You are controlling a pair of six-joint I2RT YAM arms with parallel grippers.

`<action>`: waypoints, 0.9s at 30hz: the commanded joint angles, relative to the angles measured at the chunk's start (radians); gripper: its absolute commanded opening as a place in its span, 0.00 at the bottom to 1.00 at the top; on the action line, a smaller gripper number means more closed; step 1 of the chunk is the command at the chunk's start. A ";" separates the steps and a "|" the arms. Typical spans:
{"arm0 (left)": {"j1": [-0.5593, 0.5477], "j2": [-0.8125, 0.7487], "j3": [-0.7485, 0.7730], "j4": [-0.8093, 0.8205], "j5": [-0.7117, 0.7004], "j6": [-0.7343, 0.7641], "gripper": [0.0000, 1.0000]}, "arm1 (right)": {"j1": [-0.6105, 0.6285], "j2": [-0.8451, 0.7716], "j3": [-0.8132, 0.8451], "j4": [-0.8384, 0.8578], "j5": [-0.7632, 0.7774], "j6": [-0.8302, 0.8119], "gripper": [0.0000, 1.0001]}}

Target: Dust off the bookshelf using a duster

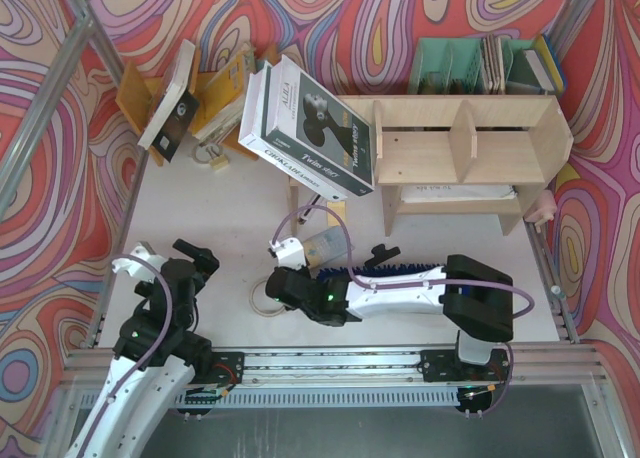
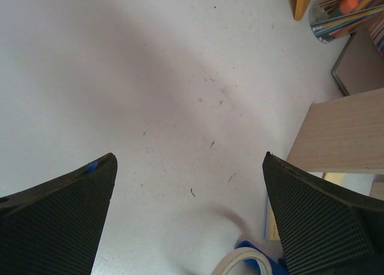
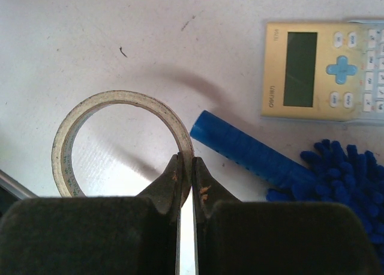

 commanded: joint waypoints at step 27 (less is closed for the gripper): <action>-0.003 -0.015 0.014 -0.042 -0.051 -0.032 0.98 | 0.029 0.263 0.284 -0.057 0.077 -0.031 0.42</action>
